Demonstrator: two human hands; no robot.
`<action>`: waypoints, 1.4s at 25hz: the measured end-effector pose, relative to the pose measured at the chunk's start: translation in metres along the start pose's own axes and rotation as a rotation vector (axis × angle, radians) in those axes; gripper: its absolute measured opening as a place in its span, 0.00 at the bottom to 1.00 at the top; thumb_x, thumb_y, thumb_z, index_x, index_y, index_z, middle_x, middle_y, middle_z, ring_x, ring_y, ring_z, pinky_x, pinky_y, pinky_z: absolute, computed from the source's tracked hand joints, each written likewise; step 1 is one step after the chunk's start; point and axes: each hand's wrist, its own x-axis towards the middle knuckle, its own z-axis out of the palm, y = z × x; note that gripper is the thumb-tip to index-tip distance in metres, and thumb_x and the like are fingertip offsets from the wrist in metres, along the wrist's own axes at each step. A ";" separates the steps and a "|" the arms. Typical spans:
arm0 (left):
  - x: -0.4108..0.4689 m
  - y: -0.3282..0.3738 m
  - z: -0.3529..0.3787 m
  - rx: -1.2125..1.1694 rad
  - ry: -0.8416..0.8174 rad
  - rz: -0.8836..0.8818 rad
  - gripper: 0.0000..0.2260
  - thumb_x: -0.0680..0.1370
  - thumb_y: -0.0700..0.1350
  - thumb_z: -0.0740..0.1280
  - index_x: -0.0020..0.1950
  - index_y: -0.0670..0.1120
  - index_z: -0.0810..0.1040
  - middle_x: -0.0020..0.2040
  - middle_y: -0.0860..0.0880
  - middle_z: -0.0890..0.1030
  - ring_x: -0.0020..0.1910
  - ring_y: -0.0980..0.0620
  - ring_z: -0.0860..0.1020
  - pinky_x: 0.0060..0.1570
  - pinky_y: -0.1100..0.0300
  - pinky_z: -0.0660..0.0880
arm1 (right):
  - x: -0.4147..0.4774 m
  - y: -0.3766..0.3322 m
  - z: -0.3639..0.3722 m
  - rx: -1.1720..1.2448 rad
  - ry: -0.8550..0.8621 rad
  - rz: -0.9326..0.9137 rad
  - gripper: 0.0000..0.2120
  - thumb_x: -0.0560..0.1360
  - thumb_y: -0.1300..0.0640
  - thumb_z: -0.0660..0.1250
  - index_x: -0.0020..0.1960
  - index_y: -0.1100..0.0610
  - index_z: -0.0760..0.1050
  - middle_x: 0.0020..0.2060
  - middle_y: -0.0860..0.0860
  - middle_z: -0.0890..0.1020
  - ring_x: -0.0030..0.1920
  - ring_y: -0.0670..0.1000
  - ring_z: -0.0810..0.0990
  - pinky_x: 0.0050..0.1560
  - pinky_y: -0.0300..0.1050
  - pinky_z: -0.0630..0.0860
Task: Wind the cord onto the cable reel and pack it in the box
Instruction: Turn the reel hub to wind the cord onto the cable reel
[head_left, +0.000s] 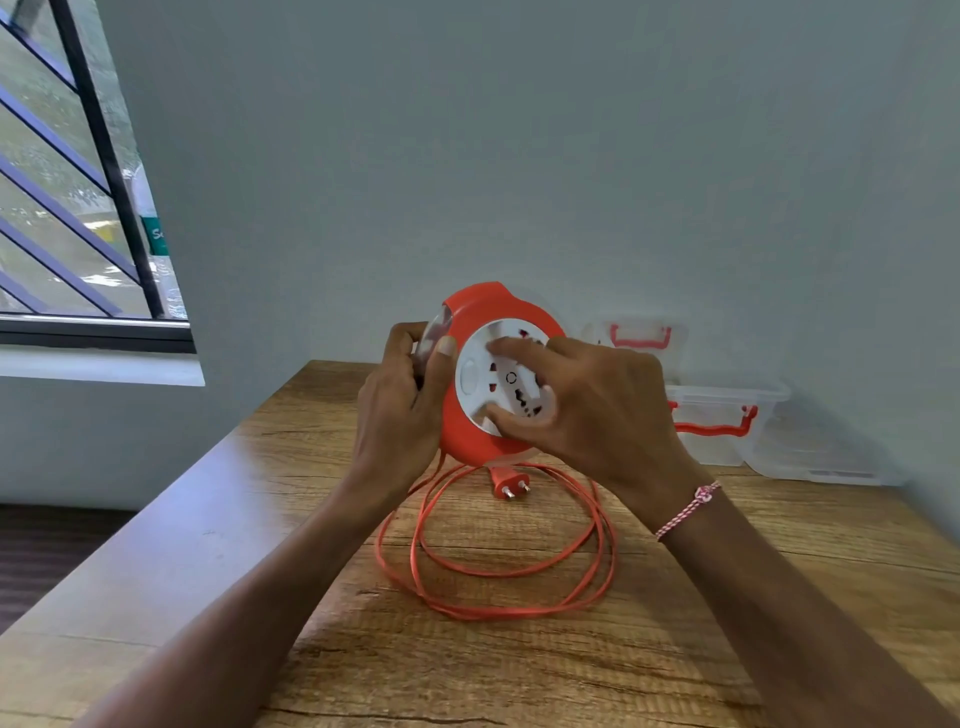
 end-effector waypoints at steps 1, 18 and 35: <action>-0.001 0.001 0.001 0.016 0.002 0.016 0.20 0.80 0.70 0.56 0.57 0.55 0.72 0.43 0.52 0.84 0.40 0.52 0.86 0.39 0.38 0.84 | 0.000 -0.004 0.001 0.039 0.034 0.067 0.30 0.72 0.30 0.69 0.62 0.52 0.80 0.37 0.50 0.85 0.31 0.52 0.82 0.32 0.38 0.68; 0.005 -0.004 -0.003 -0.060 -0.005 -0.070 0.19 0.78 0.70 0.59 0.58 0.58 0.72 0.46 0.51 0.86 0.42 0.52 0.89 0.40 0.44 0.87 | 0.004 0.017 -0.006 0.002 -0.188 -0.181 0.24 0.80 0.44 0.68 0.75 0.42 0.71 0.66 0.54 0.80 0.39 0.55 0.85 0.31 0.45 0.79; -0.007 -0.002 0.008 -0.005 0.008 -0.026 0.19 0.79 0.71 0.57 0.55 0.56 0.72 0.45 0.50 0.85 0.42 0.51 0.87 0.39 0.42 0.86 | 0.000 -0.015 0.013 0.258 0.036 0.357 0.29 0.71 0.28 0.68 0.56 0.52 0.75 0.41 0.48 0.84 0.33 0.49 0.82 0.29 0.35 0.73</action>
